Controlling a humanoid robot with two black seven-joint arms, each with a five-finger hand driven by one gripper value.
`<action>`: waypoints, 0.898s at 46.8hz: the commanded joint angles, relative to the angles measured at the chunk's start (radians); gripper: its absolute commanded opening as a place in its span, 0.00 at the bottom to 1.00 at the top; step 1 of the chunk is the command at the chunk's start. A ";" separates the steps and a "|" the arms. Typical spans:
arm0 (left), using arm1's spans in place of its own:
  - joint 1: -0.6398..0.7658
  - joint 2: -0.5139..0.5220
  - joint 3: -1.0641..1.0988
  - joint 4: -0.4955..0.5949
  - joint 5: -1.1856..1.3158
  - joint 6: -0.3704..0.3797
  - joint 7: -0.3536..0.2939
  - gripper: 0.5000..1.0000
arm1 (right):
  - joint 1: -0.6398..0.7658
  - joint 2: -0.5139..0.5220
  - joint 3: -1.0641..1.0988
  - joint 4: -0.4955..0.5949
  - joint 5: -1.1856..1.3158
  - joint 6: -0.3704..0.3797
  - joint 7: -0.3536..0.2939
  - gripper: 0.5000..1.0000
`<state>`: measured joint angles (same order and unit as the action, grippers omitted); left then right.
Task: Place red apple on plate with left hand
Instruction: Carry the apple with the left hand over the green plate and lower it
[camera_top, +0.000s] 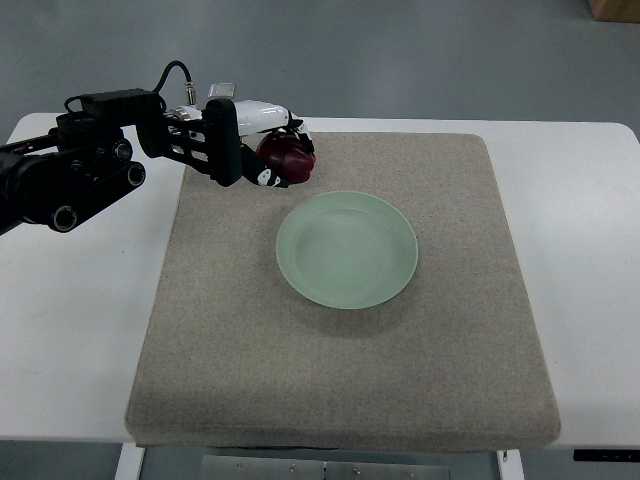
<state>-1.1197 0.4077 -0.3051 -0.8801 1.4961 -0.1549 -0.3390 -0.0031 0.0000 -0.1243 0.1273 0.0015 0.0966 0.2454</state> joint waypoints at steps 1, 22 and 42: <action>0.001 -0.001 0.001 -0.031 0.001 -0.002 0.000 0.40 | 0.000 0.000 0.000 0.000 0.000 0.000 0.000 0.93; 0.020 -0.020 0.012 -0.166 0.001 -0.015 0.000 0.45 | 0.000 0.000 0.000 0.000 0.000 0.000 0.000 0.93; 0.049 -0.058 0.020 -0.168 0.007 -0.021 0.000 0.47 | 0.000 0.000 0.000 0.000 0.000 0.000 0.000 0.93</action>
<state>-1.0796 0.3537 -0.2851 -1.0495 1.5046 -0.1723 -0.3390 -0.0031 0.0000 -0.1243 0.1273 0.0015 0.0966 0.2454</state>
